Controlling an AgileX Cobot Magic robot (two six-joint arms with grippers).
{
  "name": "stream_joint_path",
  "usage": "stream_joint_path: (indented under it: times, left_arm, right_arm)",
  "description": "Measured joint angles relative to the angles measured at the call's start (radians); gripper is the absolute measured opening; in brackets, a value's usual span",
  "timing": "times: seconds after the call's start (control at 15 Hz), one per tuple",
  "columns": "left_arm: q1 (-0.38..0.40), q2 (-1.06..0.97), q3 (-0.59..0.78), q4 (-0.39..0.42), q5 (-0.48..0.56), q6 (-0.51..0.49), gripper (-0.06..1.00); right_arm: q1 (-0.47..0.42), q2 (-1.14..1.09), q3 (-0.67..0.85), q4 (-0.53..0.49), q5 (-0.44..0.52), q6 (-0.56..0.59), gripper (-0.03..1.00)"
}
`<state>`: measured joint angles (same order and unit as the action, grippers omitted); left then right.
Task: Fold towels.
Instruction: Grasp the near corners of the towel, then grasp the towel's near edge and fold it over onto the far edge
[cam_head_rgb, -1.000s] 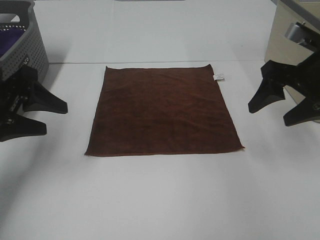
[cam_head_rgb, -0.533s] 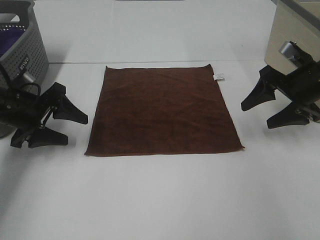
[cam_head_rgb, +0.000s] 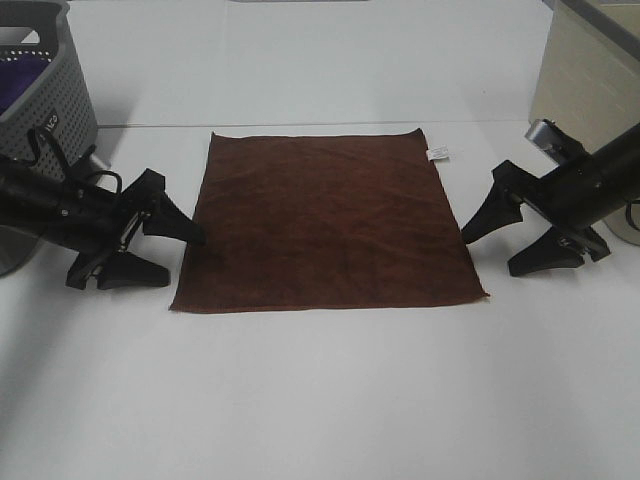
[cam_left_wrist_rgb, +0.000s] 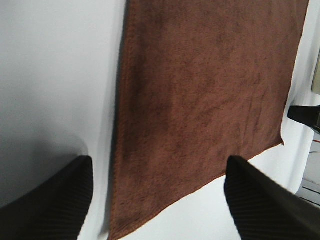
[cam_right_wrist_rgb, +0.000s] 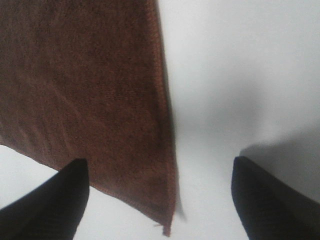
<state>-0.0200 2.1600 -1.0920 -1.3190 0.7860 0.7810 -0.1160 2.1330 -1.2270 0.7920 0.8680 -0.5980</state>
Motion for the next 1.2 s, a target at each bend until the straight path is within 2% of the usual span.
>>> stream_joint_path:
  times: [0.2, 0.33, 0.4, 0.47, 0.6, 0.67, 0.8, 0.93, 1.0, 1.2]
  left_arm:
    - [-0.062, 0.038, -0.047, -0.015, 0.013, -0.008, 0.70]
    - [-0.096, 0.054, -0.059, -0.031, 0.020, -0.032, 0.68]
    - [-0.111, 0.061, -0.061, -0.032, 0.016, -0.041, 0.60]
    - [-0.120, 0.066, -0.061, -0.027, -0.002, -0.047, 0.47]
    - [-0.124, 0.074, -0.061, -0.006, -0.020, -0.049, 0.09]
    - [-0.124, 0.070, -0.061, 0.017, -0.020, -0.049, 0.01]
    - [-0.124, 0.048, -0.056, 0.100, -0.031, -0.074, 0.01]
    - [-0.124, 0.005, -0.055, 0.184, -0.025, -0.142, 0.01]
    - [-0.124, 0.005, -0.055, 0.184, -0.025, -0.142, 0.01]
    - [-0.124, -0.074, 0.002, 0.258, -0.006, -0.209, 0.01]
  right_arm:
    - [0.071, 0.039, -0.016, 0.047, 0.017, -0.019, 0.75]
    - [0.120, 0.053, -0.019, 0.072, 0.021, -0.021, 0.70]
    - [0.132, 0.058, -0.019, 0.074, 0.019, -0.020, 0.62]
    - [0.135, 0.066, -0.019, 0.075, 0.014, -0.013, 0.50]
    - [0.135, 0.078, -0.017, 0.072, 0.003, 0.012, 0.17]
    - [0.135, 0.076, -0.013, 0.064, -0.008, 0.031, 0.00]
    - [0.136, 0.049, -0.007, 0.017, -0.016, 0.061, 0.00]
    - [0.137, 0.004, -0.005, -0.021, 0.023, 0.107, 0.00]
    - [0.137, 0.004, -0.005, -0.021, 0.023, 0.107, 0.00]
    - [0.154, -0.043, 0.058, -0.034, 0.057, 0.120, 0.00]
